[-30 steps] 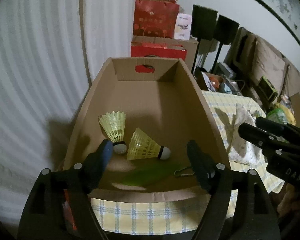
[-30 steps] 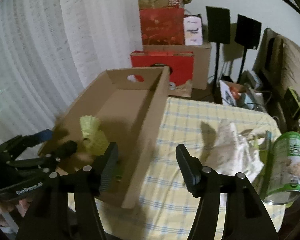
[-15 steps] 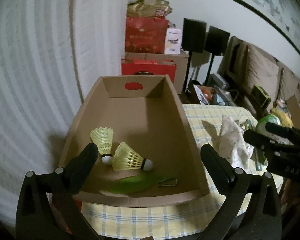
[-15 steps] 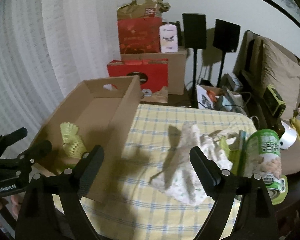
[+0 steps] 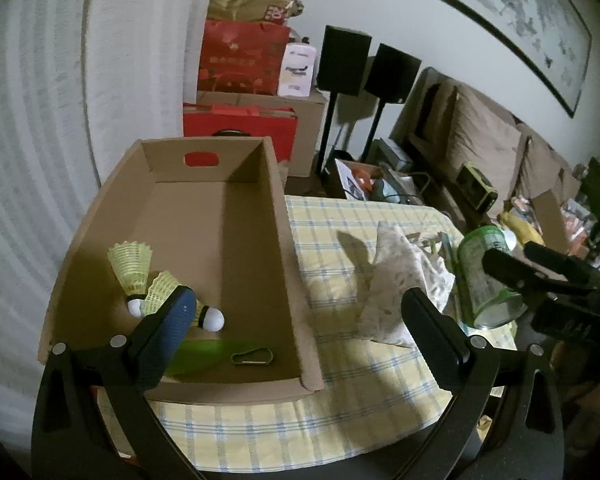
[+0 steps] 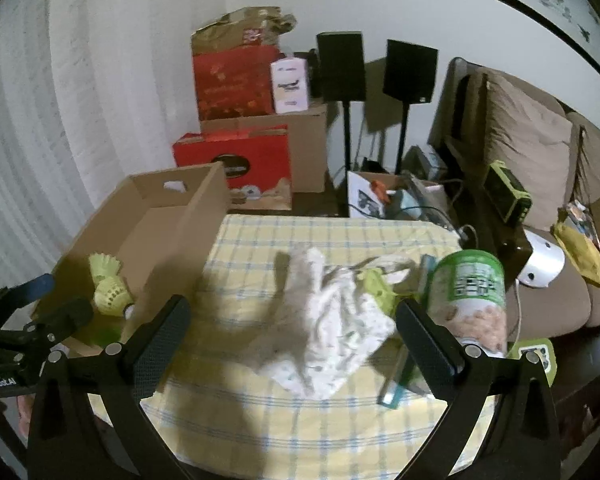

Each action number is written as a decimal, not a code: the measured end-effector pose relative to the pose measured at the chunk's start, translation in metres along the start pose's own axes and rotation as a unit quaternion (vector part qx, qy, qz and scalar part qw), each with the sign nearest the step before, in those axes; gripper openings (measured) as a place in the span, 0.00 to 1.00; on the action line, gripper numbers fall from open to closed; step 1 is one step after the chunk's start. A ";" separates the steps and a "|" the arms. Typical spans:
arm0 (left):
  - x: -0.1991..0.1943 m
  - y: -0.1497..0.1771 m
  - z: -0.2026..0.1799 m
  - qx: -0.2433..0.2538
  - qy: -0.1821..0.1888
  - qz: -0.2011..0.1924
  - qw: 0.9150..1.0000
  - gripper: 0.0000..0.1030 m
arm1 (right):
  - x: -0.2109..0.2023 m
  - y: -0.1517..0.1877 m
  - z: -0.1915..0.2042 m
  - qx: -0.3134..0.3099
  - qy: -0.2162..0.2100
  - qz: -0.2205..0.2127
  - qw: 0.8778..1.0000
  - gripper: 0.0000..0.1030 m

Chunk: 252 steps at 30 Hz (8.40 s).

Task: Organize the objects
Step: 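Withdraw both grippers from the box back toward the table items, then grasp the white floral cloth bag with the left gripper and lift it, then grasp the green Health box with the right gripper while the left gripper holds the bag, then carry the cloth bag and green box with both grippers over the cardboard box, then lower the cloth bag into the box and open the left gripper, then lower the green box into the cardboard box and open the right gripper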

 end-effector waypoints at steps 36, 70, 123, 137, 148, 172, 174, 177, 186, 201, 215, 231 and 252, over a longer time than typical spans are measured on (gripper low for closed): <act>0.115 0.027 -0.129 0.066 -0.008 0.079 0.995 1.00 | -0.036 0.023 -0.130 0.083 0.044 -0.012 0.995 1.00; 0.078 -0.035 -0.130 0.042 0.013 0.002 0.999 0.07 | -0.015 0.043 -0.149 0.108 0.028 0.012 0.994 1.00; -0.021 -0.055 -0.016 -0.026 0.022 -0.078 0.996 0.07 | 0.138 0.058 -0.021 0.152 -0.021 0.131 0.979 0.61; -0.017 -0.053 -0.018 -0.028 0.029 -0.075 0.996 0.07 | 0.145 0.057 -0.021 0.206 0.020 0.146 0.967 0.74; -0.014 -0.051 -0.019 -0.029 0.033 -0.071 0.996 0.07 | 0.163 0.068 -0.024 0.187 0.036 0.159 0.969 0.75; -0.032 -0.066 -0.042 -0.017 0.074 -0.067 0.995 0.07 | 0.125 0.049 -0.010 0.116 -0.038 0.115 0.986 0.43; -0.040 -0.076 -0.042 -0.017 0.077 -0.074 0.994 0.07 | 0.115 0.038 -0.008 0.113 -0.044 0.103 0.987 0.43; -0.052 -0.094 -0.040 -0.022 0.078 -0.086 0.993 0.07 | 0.108 0.025 -0.002 0.104 -0.054 0.095 0.989 0.43; -0.081 -0.142 -0.028 -0.015 0.063 -0.112 0.992 0.07 | 0.089 -0.013 0.023 0.077 -0.082 0.074 0.991 0.43; -0.014 -0.169 0.059 -0.031 -0.055 -0.071 0.995 0.07 | 0.052 -0.064 0.086 0.048 -0.161 0.050 0.985 0.43; 0.127 -0.104 0.125 -0.063 -0.109 0.064 0.990 0.08 | 0.053 -0.100 0.143 0.012 -0.171 0.043 0.984 0.43; 0.056 -0.066 0.149 -0.126 -0.023 0.064 0.990 0.69 | 0.084 -0.099 0.171 0.000 -0.175 0.063 0.983 0.43; 0.010 -0.079 0.139 -0.073 -0.050 0.024 0.996 0.74 | 0.154 -0.104 0.212 -0.029 -0.158 0.094 0.983 0.43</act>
Point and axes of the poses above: each gripper's, at about its wrist camera, not at the fingertips, and x roughly the way its jaws point, z to its left, y to its underside, the point moved 10 cm from there along x, roughly the way its jaws point, and after that the axes turned 4 degrees about z, right-handed, at the moved point
